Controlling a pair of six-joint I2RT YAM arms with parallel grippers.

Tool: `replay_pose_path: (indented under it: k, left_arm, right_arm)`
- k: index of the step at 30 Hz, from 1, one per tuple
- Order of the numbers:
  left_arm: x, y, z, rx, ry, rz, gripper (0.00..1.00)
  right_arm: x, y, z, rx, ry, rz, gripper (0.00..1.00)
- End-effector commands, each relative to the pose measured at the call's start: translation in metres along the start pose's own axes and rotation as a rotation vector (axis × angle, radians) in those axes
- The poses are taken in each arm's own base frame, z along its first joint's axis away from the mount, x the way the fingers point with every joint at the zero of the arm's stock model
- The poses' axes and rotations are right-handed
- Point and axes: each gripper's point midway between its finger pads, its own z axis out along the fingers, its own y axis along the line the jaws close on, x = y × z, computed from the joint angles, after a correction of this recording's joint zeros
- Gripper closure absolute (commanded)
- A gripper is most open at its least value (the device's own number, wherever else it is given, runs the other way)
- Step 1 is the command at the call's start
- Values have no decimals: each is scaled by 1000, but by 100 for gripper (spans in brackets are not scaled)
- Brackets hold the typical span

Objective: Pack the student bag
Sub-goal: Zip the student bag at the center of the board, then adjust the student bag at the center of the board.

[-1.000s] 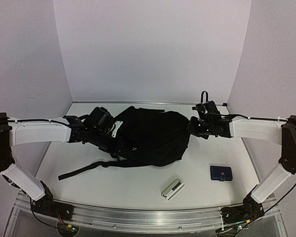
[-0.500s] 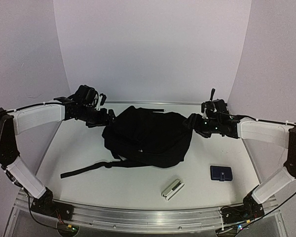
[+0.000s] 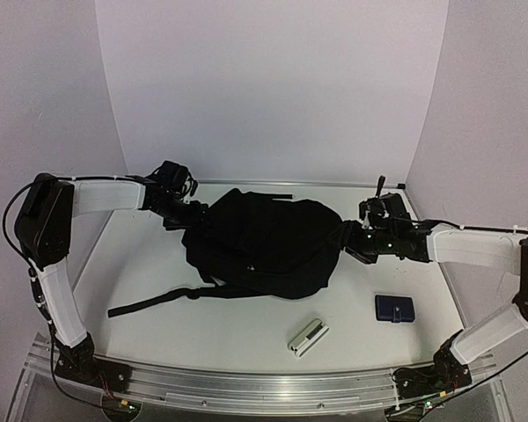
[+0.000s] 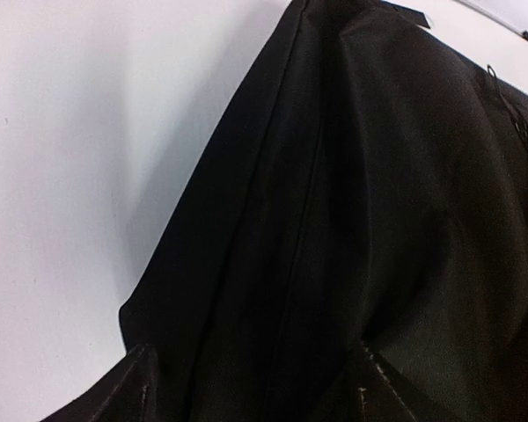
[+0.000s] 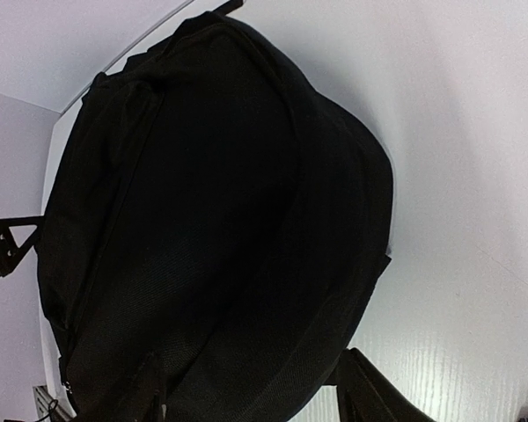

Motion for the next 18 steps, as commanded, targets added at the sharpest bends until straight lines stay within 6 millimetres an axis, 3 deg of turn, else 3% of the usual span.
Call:
replay_pose_path:
  k: [1,3,7,12,18]
  left_arm:
    - [0,-7,15,82,-10,12,46]
    - [9,-12,16,129,2,-2,57]
    - [31,-25,6,231,6,-17,73]
    - [74,-61,-19,358,52,31,76]
    - [134,-123,-61,500,144,115,76]
  right_arm:
    - [1,12,18,-45,10,-9,51]
    - [0,11,28,-36,10,-16,66]
    - [-12,19,43,-39,-10,-39,82]
    - [-46,32,66,5,-90,-125,86]
    - [-99,38,95,90,-185,-210,83]
